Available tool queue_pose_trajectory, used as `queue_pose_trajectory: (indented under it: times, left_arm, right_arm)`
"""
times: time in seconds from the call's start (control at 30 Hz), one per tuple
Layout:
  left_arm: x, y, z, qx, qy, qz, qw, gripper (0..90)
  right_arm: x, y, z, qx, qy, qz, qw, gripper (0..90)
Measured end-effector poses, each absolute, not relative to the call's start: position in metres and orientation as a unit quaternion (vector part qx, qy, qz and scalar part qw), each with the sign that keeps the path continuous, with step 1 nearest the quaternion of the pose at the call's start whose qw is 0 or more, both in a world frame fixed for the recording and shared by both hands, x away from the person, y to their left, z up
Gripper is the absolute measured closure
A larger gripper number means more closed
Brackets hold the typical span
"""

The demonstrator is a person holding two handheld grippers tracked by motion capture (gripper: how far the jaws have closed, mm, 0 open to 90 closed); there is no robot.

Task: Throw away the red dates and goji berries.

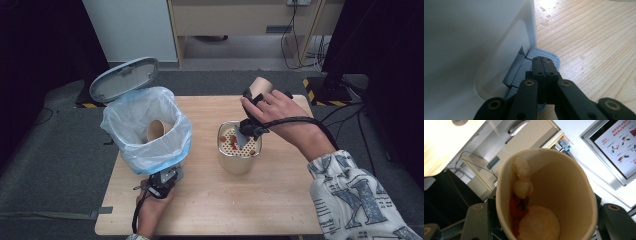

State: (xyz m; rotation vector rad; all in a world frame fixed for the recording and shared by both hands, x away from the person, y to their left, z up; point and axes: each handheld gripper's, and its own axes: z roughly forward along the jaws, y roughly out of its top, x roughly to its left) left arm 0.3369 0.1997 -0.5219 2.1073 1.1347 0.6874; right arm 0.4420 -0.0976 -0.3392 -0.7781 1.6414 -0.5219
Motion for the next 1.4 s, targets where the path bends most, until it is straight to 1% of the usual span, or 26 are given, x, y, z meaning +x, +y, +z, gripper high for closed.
queue_pose_trajectory:
  times: [0.17, 0.27, 0.3, 0.33, 0.37, 0.4, 0.47, 0.5, 0.77, 1.0, 1.03, 1.07, 1.1, 1.13, 1.17, 1.2, 1.27, 1.4]
  left_arm:
    - [0.337, 0.199, -0.522, 0.801, 0.432, 0.262, 0.320, 89.0]
    - [0.337, 0.199, -0.522, 0.801, 0.433, 0.262, 0.320, 89.0]
    - [0.337, 0.200, -0.522, 0.802, 0.432, 0.261, 0.320, 89.0]
    - [0.337, 0.200, -0.522, 0.802, 0.432, 0.261, 0.320, 89.0]
    - [0.337, 0.200, -0.522, 0.802, 0.432, 0.261, 0.320, 89.0]
    - [0.337, 0.199, -0.522, 0.800, 0.433, 0.260, 0.325, 89.0]
    - [0.337, 0.200, -0.522, 0.802, 0.432, 0.260, 0.321, 89.0]
    - [0.337, 0.200, -0.522, 0.802, 0.432, 0.260, 0.321, 89.0]
    - [0.337, 0.199, -0.522, 0.801, 0.433, 0.263, 0.319, 89.0]
    - [0.337, 0.200, -0.522, 0.802, 0.432, 0.261, 0.321, 89.0]
    - [0.337, 0.199, -0.522, 0.801, 0.432, 0.262, 0.320, 89.0]
    - [0.337, 0.199, -0.522, 0.801, 0.432, 0.262, 0.320, 89.0]
    - [0.337, 0.199, -0.522, 0.802, 0.432, 0.262, 0.320, 89.0]
    - [0.337, 0.200, -0.522, 0.802, 0.431, 0.261, 0.321, 89.0]
    - [0.337, 0.200, -0.522, 0.802, 0.431, 0.262, 0.319, 89.0]
    - [0.337, 0.200, -0.522, 0.802, 0.431, 0.262, 0.319, 89.0]
    - [0.337, 0.200, -0.522, 0.801, 0.432, 0.260, 0.321, 89.0]
    - [0.337, 0.200, -0.522, 0.802, 0.432, 0.260, 0.321, 89.0]
  right_arm:
    - [0.440, -0.104, -0.338, -0.329, 0.704, -0.222, 0.588, 38.2]
    - [0.441, -0.101, -0.329, -0.302, 0.705, -0.202, 0.610, 38.5]
    - [0.442, -0.097, -0.334, -0.296, 0.713, -0.198, 0.604, 38.8]
    - [0.441, -0.093, -0.353, -0.332, 0.719, -0.228, 0.566, 38.9]
    - [0.440, -0.092, -0.363, -0.363, 0.712, -0.251, 0.546, 39.0]
    - [0.442, -0.091, -0.367, -0.376, 0.709, -0.249, 0.543, 39.0]
    - [0.446, -0.093, -0.350, -0.315, 0.720, -0.217, 0.579, 39.0]
    - [0.446, -0.100, -0.339, -0.304, 0.721, -0.218, 0.583, 39.1]
    - [0.440, -0.104, -0.336, -0.315, 0.717, -0.216, 0.582, 39.1]
    - [0.439, -0.106, -0.323, -0.291, 0.721, -0.196, 0.598, 39.1]
    - [0.442, -0.100, -0.329, -0.283, 0.719, -0.192, 0.605, 39.3]
    - [0.442, -0.100, -0.329, -0.283, 0.719, -0.192, 0.605, 39.3]
    - [0.440, -0.096, -0.344, -0.311, 0.727, -0.214, 0.574, 39.3]
    - [0.438, -0.092, -0.372, -0.384, 0.704, -0.266, 0.536, 39.6]
    - [0.439, -0.091, -0.370, -0.372, 0.706, -0.254, 0.546, 39.6]
    - [0.439, -0.091, -0.370, -0.372, 0.706, -0.254, 0.546, 39.6]
    - [0.439, -0.092, -0.351, -0.331, 0.711, -0.239, 0.572, 39.5]
    - [0.438, -0.096, -0.348, -0.342, 0.705, -0.245, 0.572, 39.5]
